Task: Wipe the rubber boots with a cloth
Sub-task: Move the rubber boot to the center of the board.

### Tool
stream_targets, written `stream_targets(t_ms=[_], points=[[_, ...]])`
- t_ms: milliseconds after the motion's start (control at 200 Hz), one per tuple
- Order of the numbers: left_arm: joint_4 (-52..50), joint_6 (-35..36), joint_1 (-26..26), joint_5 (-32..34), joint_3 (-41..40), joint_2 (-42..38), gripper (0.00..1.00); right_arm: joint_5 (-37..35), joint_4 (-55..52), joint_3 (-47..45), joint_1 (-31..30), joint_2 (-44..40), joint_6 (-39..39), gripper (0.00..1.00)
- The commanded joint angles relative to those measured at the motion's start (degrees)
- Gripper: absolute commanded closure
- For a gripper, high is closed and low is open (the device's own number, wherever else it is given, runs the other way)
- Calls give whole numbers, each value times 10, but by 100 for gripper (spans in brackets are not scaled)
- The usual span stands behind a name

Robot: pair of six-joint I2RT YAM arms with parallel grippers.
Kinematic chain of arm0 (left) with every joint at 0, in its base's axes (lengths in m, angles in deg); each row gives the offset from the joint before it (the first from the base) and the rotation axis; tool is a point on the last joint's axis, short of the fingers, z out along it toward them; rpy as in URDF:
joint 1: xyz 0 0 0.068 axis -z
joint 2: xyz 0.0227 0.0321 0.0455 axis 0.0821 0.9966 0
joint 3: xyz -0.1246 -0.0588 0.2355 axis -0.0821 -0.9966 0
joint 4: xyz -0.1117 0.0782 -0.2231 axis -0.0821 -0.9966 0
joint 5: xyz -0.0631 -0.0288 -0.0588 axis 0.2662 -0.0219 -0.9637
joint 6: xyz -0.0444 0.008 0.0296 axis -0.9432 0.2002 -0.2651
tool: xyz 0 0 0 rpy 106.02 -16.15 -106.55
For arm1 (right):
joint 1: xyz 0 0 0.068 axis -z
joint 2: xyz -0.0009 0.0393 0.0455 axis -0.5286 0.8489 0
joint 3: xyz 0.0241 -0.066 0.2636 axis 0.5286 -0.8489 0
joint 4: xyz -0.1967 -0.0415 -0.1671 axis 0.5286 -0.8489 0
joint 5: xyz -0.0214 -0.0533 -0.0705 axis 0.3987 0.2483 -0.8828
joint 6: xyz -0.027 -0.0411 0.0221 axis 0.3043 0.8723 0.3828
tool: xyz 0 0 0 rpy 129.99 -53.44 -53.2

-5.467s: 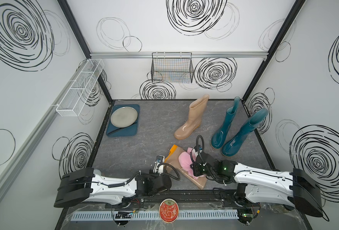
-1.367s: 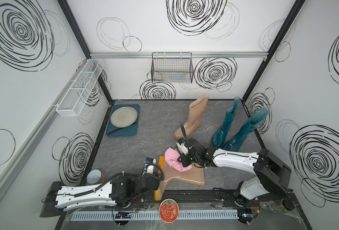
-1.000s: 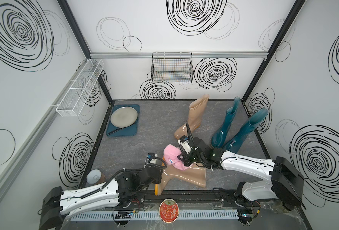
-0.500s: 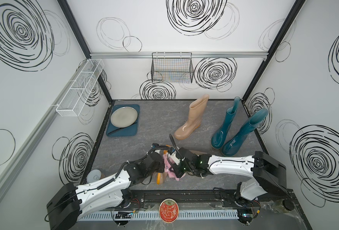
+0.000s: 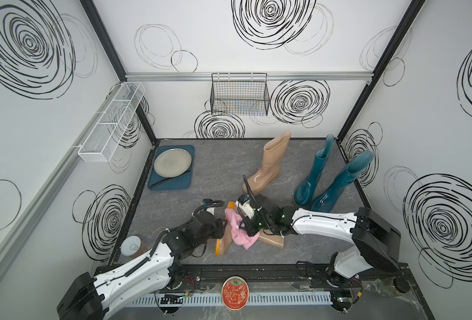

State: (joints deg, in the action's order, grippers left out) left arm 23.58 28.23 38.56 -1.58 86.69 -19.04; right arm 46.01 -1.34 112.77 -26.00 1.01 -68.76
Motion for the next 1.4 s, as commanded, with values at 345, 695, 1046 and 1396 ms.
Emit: stream_targets(t_ms=[345, 695, 1046, 1396], points=[[20, -27, -60, -21, -3, -2, 71, 2, -4, 45, -183, 42, 47, 100], [36, -44, -60, -44, -24, -1, 71, 17, 35, -2, -34, -16, 7, 100], [54, -62, -45, -51, -30, -18, 66, -40, 34, 14, -64, 35, -57, 100], [80, -64, -14, -39, -11, 3, 62, -239, -239, -109, -21, -89, -353, 100]])
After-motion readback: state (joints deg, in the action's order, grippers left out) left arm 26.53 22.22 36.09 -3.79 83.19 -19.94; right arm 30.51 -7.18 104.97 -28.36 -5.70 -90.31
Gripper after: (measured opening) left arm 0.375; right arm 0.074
